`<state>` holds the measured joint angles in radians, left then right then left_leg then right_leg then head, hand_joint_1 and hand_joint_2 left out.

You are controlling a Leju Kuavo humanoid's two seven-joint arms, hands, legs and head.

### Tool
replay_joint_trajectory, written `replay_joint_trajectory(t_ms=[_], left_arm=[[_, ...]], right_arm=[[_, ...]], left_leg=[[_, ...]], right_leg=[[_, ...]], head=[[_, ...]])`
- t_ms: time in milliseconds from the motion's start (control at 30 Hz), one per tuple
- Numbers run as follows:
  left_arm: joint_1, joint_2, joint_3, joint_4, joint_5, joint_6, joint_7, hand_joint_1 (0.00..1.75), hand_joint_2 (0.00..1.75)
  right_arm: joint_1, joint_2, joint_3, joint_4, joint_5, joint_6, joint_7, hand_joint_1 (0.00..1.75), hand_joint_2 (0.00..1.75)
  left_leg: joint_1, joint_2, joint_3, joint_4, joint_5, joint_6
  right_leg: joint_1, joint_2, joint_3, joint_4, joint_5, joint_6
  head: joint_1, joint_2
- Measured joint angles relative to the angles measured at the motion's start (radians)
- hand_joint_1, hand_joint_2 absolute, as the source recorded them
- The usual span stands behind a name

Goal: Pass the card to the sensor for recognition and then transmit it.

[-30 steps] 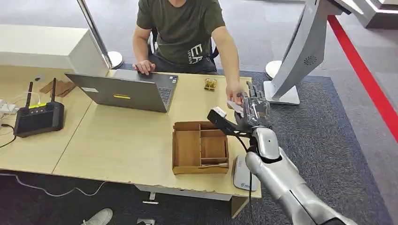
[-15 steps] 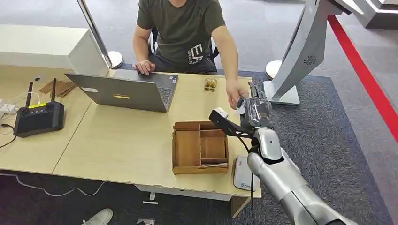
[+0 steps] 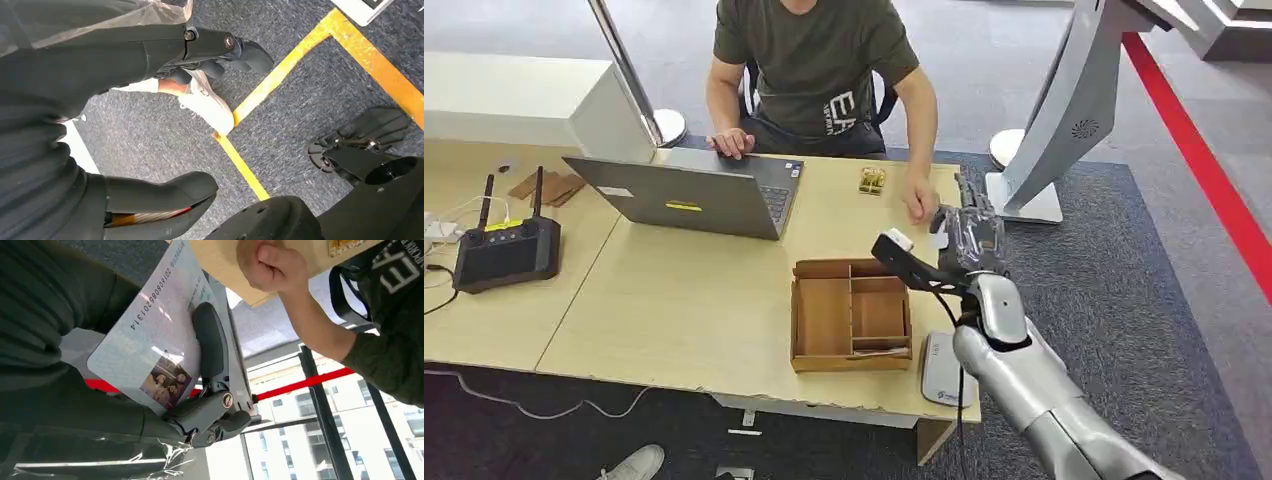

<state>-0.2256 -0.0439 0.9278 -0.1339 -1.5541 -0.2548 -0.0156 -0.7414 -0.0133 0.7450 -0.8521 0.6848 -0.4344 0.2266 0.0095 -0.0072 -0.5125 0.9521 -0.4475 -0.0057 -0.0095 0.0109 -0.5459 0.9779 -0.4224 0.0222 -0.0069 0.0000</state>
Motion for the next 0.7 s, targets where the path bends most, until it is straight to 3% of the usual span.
replay_joint_trajectory(t_ms=[200, 433, 700], left_arm=[[0.019, 0.002, 0.0, 0.0, 0.008, 0.03, -0.011, 0.0, 1.75], [0.048, 0.009, 0.005, 0.0, 0.032, 0.06, -0.027, 0.0, 1.75], [0.069, 0.013, 0.021, 0.0, 0.053, 0.09, -0.042, 0.0, 1.75]], right_arm=[[0.091, -0.064, -0.006, -0.174, -0.023, -0.052, 0.007, 1.75, 1.75], [0.293, -0.173, -0.038, -0.429, -0.036, -0.09, 0.014, 1.75, 1.75], [0.432, -0.247, -0.051, -0.573, -0.046, -0.091, -0.007, 1.75, 1.75]], left_leg=[[0.0, 0.0, 0.0, 0.0, 0.0, 0.0], [0.0, 0.0, 0.0, 0.0, -0.002, 0.001], [0.0, 0.0, 0.0, 0.0, -0.002, 0.001]], right_leg=[[0.0, 0.0, 0.0, -0.001, 0.0, 0.0], [0.0, 0.0, 0.0, -0.002, 0.0, 0.0], [0.0, 0.0, 0.0, -0.001, 0.0, 0.0]], head=[[0.0, 0.0], [0.0, 0.0], [0.0, 0.0]])
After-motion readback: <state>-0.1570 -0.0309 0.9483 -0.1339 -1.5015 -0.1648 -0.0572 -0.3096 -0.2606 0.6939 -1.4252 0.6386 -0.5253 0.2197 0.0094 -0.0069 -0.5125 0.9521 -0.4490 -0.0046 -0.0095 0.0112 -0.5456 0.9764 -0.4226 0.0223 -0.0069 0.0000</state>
